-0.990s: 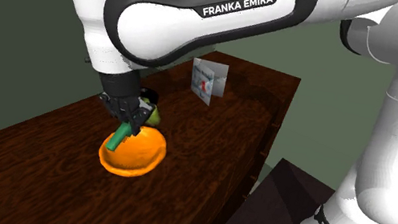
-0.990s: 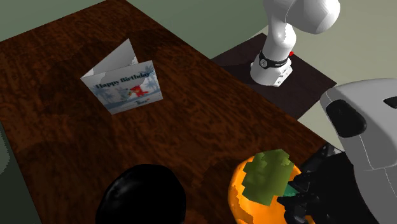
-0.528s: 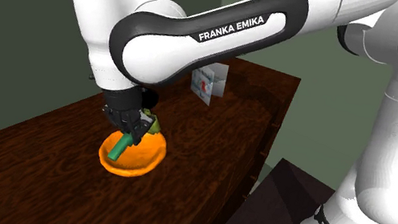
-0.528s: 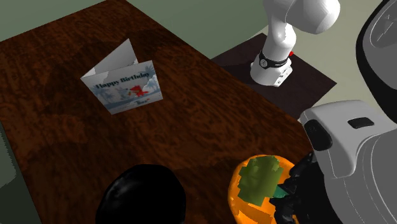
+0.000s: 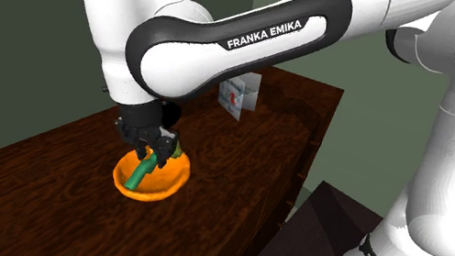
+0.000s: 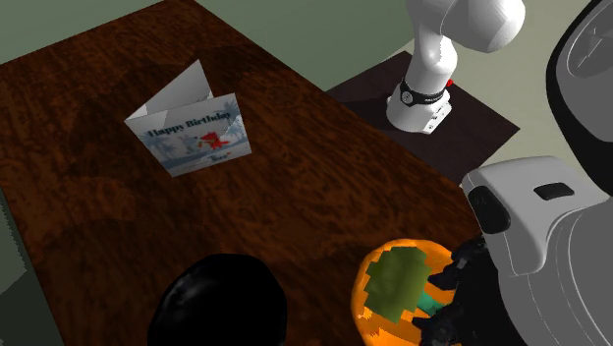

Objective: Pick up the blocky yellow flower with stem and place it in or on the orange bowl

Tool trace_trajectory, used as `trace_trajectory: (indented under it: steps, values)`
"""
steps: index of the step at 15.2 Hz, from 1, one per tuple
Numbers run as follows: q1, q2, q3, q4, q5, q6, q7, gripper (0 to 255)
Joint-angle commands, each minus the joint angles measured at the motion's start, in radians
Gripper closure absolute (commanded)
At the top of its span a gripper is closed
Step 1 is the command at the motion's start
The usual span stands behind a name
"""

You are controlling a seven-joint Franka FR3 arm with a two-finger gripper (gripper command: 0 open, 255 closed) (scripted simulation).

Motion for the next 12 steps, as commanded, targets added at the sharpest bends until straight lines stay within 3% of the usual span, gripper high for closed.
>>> trace_trajectory:
  steps: [1,5,9,12]
  values:
    - [0.000,0.000,0.000,0.000,0.000,0.000,0.000,0]
    - [0.000,0.000,0.000,0.000,0.000,0.000,0.000,0]
    - [0.011,-0.007,0.008,0.119,0.010,-0.124,-0.009,0]
    - [0.011,-0.007,0.008,0.119,0.010,-0.124,-0.009,0]
